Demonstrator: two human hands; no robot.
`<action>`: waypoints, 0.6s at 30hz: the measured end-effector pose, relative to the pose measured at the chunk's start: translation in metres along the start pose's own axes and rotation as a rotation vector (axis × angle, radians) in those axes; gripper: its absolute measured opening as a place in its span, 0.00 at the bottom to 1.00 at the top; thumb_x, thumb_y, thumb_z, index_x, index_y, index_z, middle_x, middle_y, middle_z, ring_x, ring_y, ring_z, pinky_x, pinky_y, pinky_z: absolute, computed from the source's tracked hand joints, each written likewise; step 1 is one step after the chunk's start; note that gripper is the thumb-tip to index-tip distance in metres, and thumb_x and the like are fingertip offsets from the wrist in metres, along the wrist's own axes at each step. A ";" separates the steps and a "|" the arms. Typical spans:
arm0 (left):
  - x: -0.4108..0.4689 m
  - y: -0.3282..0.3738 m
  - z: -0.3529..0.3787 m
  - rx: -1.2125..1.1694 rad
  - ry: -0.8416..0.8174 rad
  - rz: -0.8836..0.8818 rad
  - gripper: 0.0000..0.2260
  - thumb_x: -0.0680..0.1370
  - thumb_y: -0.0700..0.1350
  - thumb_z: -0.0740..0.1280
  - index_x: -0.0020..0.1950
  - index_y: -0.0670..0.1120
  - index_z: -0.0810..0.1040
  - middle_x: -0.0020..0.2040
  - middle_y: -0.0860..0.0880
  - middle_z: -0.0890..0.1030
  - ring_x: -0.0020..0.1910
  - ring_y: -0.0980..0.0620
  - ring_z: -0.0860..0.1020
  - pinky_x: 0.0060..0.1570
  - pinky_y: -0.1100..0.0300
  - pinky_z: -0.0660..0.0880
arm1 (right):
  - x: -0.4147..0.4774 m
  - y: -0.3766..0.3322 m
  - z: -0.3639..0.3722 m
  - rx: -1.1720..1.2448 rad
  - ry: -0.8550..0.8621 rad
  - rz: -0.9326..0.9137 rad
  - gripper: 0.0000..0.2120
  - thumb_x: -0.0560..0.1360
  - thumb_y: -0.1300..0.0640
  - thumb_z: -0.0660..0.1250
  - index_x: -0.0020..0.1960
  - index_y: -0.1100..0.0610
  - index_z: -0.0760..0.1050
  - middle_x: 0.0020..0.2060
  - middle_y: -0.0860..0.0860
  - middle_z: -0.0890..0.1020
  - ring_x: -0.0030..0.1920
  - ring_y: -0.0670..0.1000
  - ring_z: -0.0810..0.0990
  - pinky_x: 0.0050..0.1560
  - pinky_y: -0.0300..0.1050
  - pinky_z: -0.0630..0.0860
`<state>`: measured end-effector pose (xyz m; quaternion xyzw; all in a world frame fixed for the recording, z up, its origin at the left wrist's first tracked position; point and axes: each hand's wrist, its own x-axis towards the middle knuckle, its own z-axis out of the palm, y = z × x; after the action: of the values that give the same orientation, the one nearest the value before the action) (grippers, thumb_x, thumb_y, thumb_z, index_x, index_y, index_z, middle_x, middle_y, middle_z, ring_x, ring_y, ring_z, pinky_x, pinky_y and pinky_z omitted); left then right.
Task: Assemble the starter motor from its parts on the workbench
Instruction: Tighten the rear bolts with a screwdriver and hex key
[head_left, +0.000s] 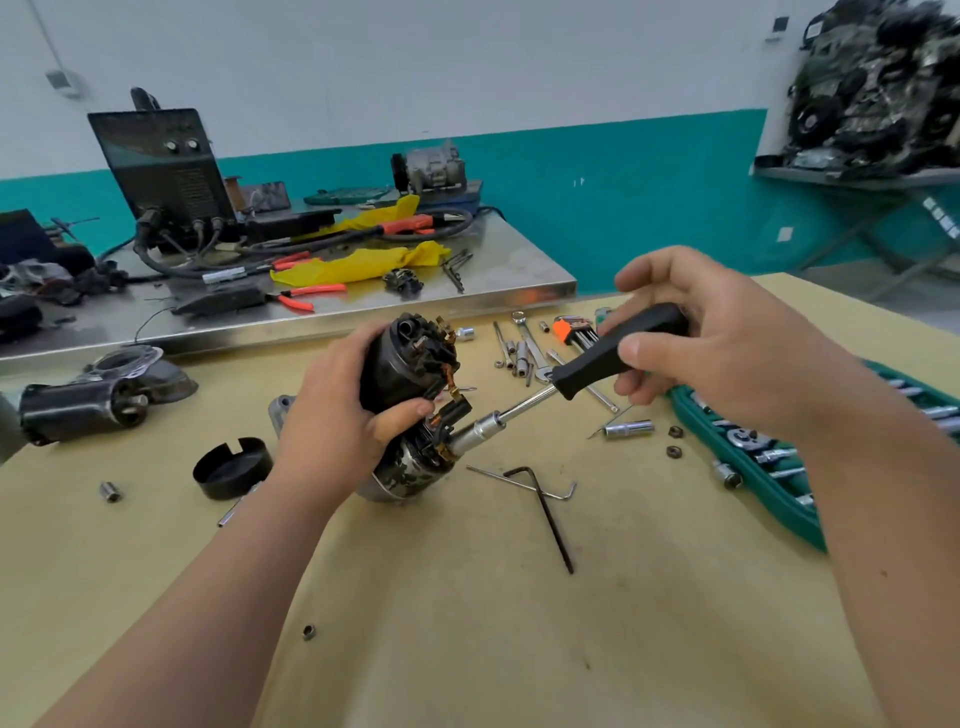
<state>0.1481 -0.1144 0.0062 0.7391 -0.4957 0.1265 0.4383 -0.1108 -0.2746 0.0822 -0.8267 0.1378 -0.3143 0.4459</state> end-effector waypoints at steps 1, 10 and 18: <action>0.000 0.000 0.000 0.001 0.008 0.004 0.31 0.65 0.60 0.70 0.66 0.65 0.64 0.57 0.60 0.70 0.56 0.61 0.66 0.55 0.56 0.66 | 0.001 0.002 0.003 -0.126 0.079 -0.048 0.07 0.77 0.56 0.66 0.49 0.44 0.72 0.36 0.47 0.83 0.32 0.50 0.83 0.32 0.44 0.79; 0.002 -0.002 0.000 -0.002 -0.008 0.006 0.32 0.62 0.66 0.67 0.64 0.68 0.61 0.57 0.62 0.70 0.58 0.59 0.68 0.56 0.55 0.67 | 0.001 0.006 -0.003 0.074 -0.038 0.005 0.15 0.70 0.57 0.68 0.53 0.42 0.71 0.46 0.46 0.83 0.35 0.52 0.83 0.36 0.53 0.82; 0.003 -0.006 -0.001 0.018 -0.014 0.028 0.33 0.67 0.55 0.76 0.69 0.62 0.66 0.59 0.58 0.71 0.61 0.51 0.71 0.59 0.53 0.68 | 0.003 0.001 0.011 -0.142 0.129 -0.071 0.08 0.72 0.45 0.65 0.51 0.41 0.72 0.42 0.35 0.80 0.38 0.45 0.83 0.36 0.48 0.81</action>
<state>0.1545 -0.1144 0.0054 0.7368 -0.5078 0.1321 0.4264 -0.1010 -0.2697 0.0778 -0.8386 0.1588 -0.3718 0.3651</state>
